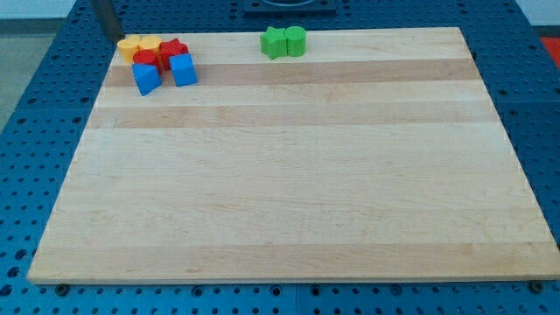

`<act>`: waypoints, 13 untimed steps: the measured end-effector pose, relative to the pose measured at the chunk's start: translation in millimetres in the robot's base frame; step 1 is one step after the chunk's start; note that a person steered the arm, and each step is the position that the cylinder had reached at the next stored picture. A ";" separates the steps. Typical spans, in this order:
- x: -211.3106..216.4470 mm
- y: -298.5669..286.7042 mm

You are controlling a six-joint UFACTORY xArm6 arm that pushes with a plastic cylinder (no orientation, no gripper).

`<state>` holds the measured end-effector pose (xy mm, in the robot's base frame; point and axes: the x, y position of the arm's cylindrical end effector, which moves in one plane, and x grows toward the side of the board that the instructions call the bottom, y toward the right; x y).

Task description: Slide yellow heart slightly down and right

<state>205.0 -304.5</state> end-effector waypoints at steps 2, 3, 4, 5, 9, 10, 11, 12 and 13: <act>8.6 7.4; 11.8 19.2; 19.3 27.7; 26.4 38.7; 63.9 55.3; 60.4 49.8; 57.7 16.0; 63.5 -0.5; 65.8 5.9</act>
<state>270.8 -298.6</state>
